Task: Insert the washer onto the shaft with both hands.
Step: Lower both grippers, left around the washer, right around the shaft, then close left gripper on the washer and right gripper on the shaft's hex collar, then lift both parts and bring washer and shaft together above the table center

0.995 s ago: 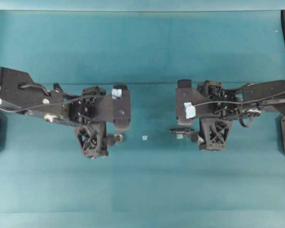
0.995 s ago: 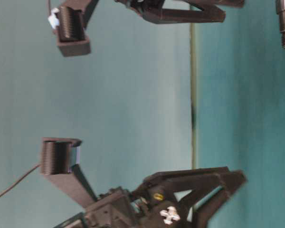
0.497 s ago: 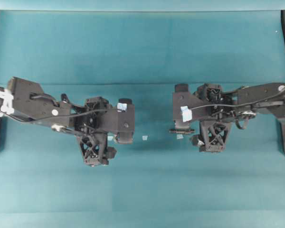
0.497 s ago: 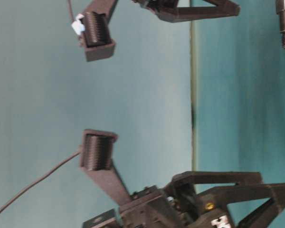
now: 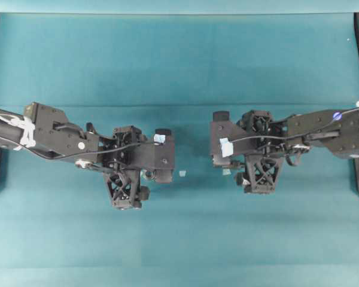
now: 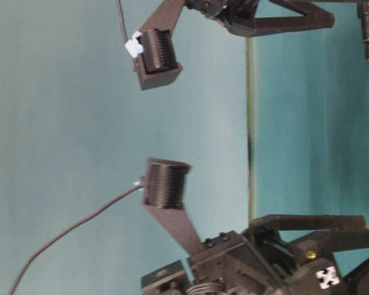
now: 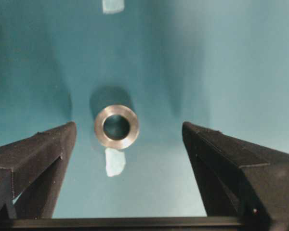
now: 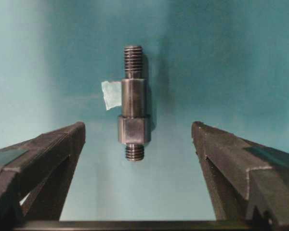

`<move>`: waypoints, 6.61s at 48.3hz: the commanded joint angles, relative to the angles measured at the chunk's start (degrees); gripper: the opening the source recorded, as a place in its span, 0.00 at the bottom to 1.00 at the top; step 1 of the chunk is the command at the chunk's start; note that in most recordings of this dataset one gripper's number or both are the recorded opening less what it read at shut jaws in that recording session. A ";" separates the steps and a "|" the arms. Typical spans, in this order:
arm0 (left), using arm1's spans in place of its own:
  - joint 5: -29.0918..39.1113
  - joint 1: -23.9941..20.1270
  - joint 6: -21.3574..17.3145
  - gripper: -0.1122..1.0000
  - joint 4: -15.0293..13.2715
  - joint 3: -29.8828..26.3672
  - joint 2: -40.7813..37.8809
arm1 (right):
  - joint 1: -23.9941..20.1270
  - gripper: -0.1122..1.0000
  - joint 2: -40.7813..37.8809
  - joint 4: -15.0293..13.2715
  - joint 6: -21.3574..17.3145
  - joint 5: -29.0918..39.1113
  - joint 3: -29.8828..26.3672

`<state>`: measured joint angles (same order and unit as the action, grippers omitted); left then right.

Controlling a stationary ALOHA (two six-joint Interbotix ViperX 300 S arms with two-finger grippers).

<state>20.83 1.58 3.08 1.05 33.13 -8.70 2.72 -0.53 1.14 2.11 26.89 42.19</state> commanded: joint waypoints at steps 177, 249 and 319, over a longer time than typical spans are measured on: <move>-2.64 0.53 0.09 0.43 0.18 0.53 -1.14 | 2.02 0.11 -4.13 0.09 2.11 -0.53 -0.26; -2.55 0.44 0.18 0.43 0.18 0.26 -0.53 | 0.70 0.10 -3.69 0.79 2.29 0.00 -1.41; -13.97 -0.88 0.70 0.43 0.18 5.10 6.59 | 0.62 0.10 4.39 2.99 0.09 -12.92 5.19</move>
<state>10.72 0.62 3.34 1.14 37.09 -4.31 3.52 1.58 3.25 3.43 18.63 45.88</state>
